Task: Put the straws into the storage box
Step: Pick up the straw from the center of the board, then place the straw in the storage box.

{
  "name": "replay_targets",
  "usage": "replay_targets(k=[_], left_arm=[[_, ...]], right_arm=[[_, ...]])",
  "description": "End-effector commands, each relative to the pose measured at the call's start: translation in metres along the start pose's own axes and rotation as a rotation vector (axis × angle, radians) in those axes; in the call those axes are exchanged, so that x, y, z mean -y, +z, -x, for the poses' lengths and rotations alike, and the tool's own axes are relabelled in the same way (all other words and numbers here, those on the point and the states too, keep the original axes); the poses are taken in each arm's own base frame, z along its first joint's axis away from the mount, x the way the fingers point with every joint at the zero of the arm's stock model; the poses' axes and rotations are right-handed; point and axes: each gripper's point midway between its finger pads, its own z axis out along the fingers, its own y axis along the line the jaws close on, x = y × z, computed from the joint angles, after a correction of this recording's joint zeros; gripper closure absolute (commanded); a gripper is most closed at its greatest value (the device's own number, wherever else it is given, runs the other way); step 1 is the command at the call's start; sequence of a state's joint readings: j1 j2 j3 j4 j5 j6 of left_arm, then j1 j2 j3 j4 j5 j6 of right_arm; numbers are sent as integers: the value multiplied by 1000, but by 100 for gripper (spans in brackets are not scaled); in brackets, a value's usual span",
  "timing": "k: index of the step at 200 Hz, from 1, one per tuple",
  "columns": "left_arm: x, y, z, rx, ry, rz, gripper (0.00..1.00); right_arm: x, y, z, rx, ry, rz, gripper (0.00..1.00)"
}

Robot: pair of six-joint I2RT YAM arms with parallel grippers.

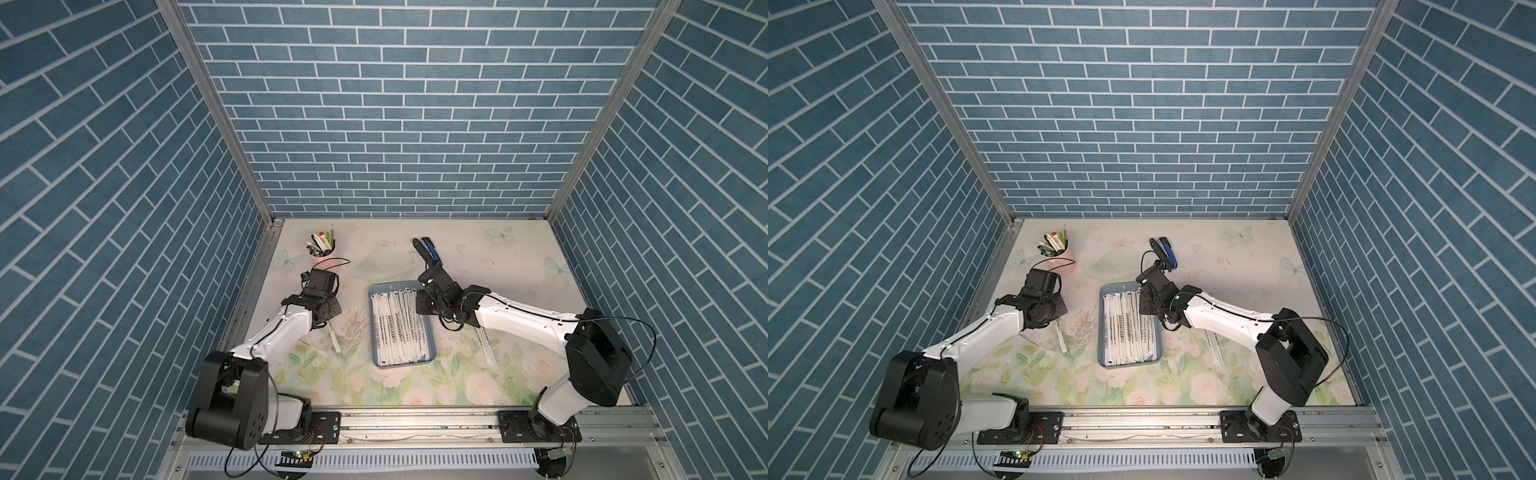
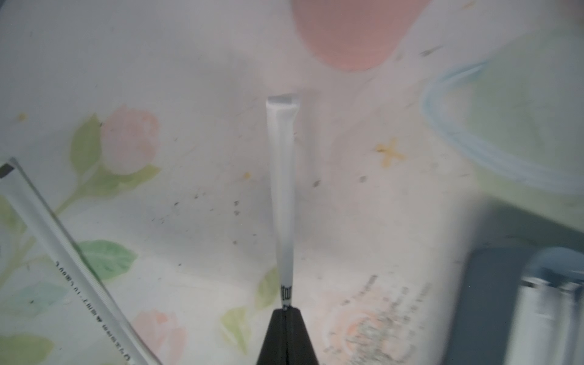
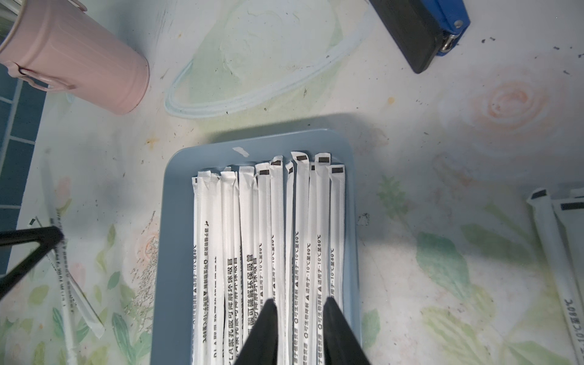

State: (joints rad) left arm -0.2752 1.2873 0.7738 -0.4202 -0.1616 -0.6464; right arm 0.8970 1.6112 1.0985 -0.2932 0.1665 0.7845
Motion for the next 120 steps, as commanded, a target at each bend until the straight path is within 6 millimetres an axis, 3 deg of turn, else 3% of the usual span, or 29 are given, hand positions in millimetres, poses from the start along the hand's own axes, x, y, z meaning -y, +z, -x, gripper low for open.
replay_targets(k=[1,35,67,90,120], left_arm=[[28,-28,-8,6,7,-48,99],[110,-50,-38,-7,69,-243,99],[173,-42,-73,-62,132,-351,99],[193,-29,-93,-111,116,-404,99],[193,-10,-107,-132,113,-373,99]], right_arm=[[6,-15,19,50,-7,-15,73],[25,-19,31,64,13,-48,73],[33,-24,38,74,14,-69,73],[35,-26,36,71,20,-73,73],[39,-26,30,68,32,-75,73]])
